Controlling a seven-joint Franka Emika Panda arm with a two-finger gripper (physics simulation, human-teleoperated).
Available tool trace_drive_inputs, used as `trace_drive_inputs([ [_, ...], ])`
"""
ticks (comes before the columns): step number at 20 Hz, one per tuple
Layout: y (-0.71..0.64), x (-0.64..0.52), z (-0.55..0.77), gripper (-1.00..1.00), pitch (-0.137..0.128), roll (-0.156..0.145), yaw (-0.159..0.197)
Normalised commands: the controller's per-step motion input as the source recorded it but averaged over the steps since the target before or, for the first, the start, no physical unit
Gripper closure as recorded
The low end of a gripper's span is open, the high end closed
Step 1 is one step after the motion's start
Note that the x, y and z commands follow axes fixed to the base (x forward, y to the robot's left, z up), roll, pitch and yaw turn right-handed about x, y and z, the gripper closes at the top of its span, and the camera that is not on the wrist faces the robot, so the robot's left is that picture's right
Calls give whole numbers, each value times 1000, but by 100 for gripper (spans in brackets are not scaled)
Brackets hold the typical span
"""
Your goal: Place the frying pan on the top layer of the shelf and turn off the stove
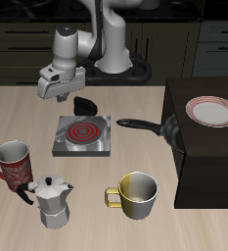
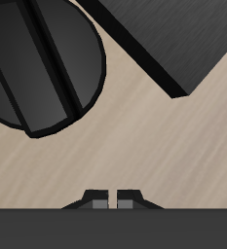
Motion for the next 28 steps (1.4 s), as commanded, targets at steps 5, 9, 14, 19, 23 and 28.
trace_drive_inputs([
  [5, -133, 10, 5, 100, 17, -22, 2],
  [9, -65, 35, -70, 100, 39, -26, 39],
  [14, -436, 4, 99, 100, 6, -100, 100],
  [19, -392, -61, 75, 100, -13, -73, 30],
  [23, -109, -91, 24, 100, 7, -20, 53],
  [28, -672, 73, 339, -100, -115, -239, 119],
])
